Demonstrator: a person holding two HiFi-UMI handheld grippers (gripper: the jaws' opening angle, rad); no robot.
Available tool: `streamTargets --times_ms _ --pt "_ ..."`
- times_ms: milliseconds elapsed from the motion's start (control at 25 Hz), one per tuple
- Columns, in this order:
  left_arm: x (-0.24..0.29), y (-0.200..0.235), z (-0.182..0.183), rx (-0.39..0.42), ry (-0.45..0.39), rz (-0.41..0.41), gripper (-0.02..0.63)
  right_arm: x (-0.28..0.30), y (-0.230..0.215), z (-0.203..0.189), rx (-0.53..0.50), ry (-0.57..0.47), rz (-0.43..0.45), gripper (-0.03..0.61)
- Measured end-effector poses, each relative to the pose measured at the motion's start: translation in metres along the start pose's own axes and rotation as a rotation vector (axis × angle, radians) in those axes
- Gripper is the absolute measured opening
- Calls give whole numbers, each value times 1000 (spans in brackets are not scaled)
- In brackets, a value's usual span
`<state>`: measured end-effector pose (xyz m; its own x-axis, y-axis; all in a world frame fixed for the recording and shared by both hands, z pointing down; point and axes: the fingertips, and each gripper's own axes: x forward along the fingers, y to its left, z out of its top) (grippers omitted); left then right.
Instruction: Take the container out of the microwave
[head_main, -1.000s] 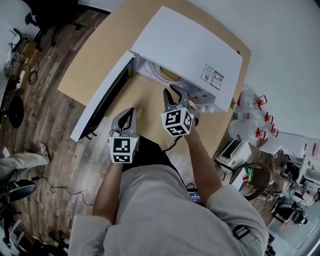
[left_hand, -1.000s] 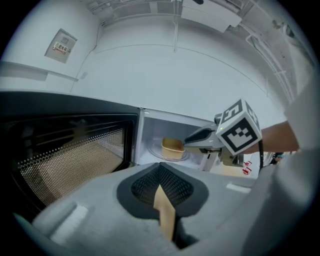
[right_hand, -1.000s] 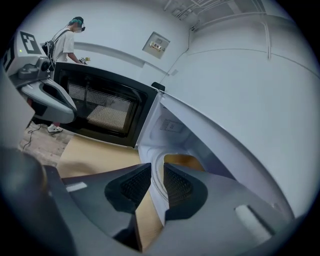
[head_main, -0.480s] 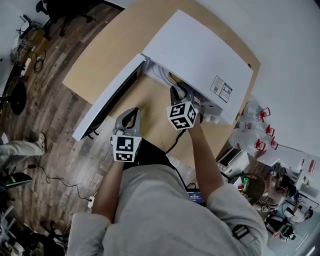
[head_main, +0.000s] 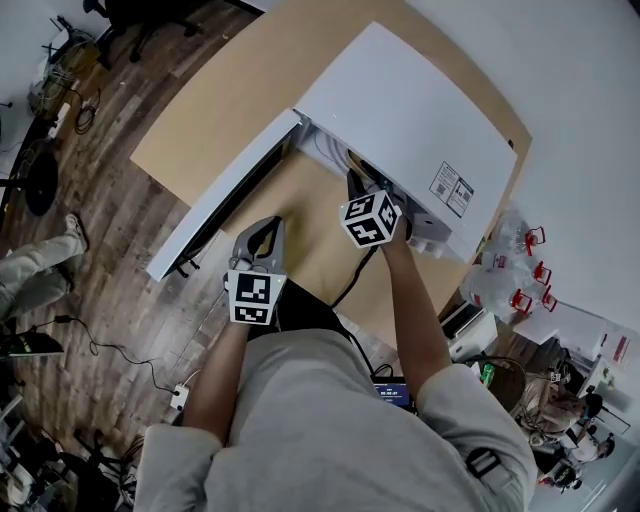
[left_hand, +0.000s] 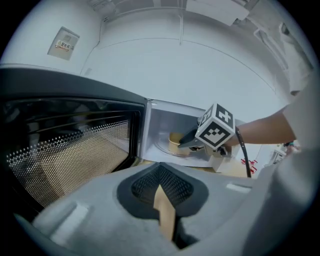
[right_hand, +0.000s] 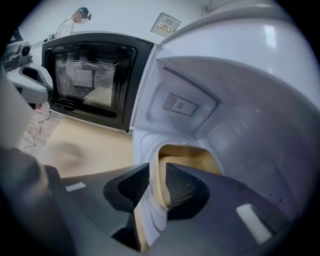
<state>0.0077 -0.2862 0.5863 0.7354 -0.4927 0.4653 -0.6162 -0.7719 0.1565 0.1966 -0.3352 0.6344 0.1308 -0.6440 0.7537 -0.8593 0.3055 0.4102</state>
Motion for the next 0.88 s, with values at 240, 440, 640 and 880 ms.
streamTargets --times_ms 240,440,640,880 --pt "0 -1 -2 0 9 5 2 12 2 -4 -25 42 36 120" --pt "1 0 -3 -4 10 10 2 20 2 -6 -38 72 52 120" --pt "1 2 -4 -9 9 15 2 26 2 -6 -63 100 70 117" --pt "-1 2 -3 -12 8 18 2 28 4 -11 -115 171 92 92"
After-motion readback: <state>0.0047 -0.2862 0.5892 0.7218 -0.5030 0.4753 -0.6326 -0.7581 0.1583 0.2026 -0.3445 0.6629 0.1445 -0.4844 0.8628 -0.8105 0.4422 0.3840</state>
